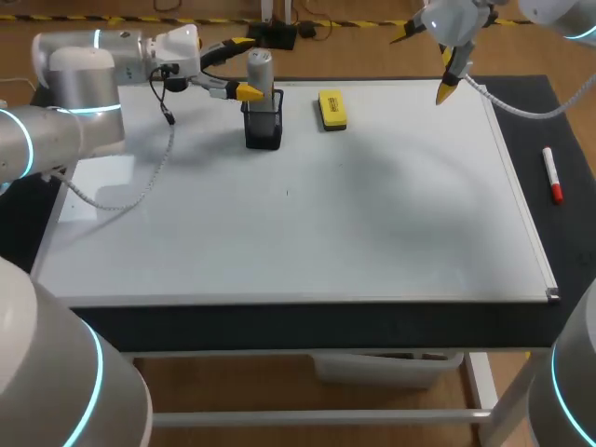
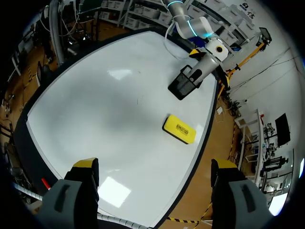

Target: Pick up the inspection probe, press it on each red-marked spot on the whiteboard one by one, put down the probe, pick up the eraser, and wipe off all the red marks.

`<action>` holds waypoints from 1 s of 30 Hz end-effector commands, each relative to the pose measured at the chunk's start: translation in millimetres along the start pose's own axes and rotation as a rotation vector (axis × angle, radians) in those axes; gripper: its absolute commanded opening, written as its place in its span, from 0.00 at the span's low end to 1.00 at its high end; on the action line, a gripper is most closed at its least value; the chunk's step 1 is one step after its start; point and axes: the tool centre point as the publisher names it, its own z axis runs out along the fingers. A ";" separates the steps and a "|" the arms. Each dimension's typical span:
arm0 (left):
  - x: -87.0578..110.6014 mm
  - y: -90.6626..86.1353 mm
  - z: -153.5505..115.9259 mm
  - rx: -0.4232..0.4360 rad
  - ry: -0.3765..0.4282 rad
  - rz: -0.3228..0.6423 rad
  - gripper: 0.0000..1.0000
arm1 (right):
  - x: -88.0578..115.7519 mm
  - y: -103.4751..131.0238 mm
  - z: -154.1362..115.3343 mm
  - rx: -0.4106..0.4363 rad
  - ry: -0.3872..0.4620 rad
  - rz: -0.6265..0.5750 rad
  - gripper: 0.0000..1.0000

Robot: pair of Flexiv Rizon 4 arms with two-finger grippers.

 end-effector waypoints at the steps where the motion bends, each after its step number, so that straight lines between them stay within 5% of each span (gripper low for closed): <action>1: 24.7 -15.0 -19.4 -0.121 -0.170 0.019 1.00 | -0.5 -0.3 -0.8 0.002 0.004 -0.002 1.00; 10: 35.2 -10.9 -48.4 -0.342 -0.343 0.105 1.00 | -0.5 -0.3 -0.8 0.002 0.004 -0.002 1.00; 30: 47.4 -5.7 -86.3 -0.590 -0.557 0.229 1.00 | -0.5 -0.3 -0.8 0.002 0.004 -0.002 1.00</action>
